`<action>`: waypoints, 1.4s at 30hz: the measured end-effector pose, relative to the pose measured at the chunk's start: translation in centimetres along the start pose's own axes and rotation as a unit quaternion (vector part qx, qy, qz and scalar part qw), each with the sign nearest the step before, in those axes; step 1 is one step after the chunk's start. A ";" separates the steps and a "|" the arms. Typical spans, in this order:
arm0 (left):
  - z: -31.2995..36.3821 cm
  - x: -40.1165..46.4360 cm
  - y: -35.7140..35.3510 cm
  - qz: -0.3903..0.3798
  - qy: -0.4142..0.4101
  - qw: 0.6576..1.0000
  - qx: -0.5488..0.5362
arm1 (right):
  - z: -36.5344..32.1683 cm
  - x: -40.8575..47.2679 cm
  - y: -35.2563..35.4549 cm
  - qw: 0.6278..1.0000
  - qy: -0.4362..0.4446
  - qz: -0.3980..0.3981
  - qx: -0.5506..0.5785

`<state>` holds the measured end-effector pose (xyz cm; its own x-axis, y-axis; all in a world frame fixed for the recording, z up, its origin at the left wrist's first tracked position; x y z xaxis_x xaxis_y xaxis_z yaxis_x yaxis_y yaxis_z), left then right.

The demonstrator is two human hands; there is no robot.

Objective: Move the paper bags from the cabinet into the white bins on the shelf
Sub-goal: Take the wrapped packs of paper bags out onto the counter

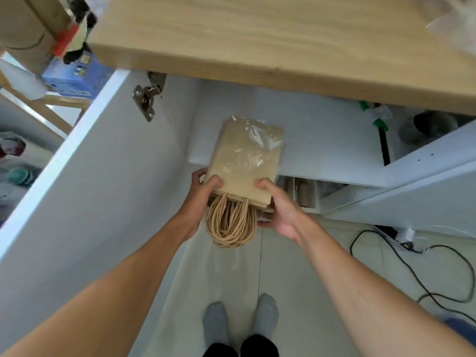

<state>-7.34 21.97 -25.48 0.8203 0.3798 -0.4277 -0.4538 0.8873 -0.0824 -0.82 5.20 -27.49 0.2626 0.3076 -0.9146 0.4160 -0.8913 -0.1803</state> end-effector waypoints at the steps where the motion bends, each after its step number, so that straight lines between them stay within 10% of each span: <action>1: -0.1 -1.5 -0.3 -0.009 0.001 1.000 -0.003 | 1.3 -1.0 0.1 1.000 -0.005 0.012 0.004; 25: 23.0 -28.9 -6.8 -0.048 -0.095 0.991 0.076 | 2.2 -37.0 -0.3 0.985 0.128 0.002 -0.116; 42: 39.5 -15.8 -6.5 -0.006 -0.172 0.981 0.089 | -19.5 -37.8 -3.6 0.966 0.209 0.056 -0.143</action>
<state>-3.59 20.57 17.31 0.9079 0.4079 -0.0967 -0.4006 0.9122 0.0862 4.74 3.26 14.78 0.6238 0.3752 -0.6856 0.5724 -0.8167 0.0738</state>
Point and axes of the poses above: each hand's wrist, its own x-axis towards the middle knuckle, its own y-axis out of the back of the hand, z = x × y, the point moved 7 cm from there along x, towards the middle knuckle, and after that the axes turned 12 degrees about -y, right-handed, at the moved point
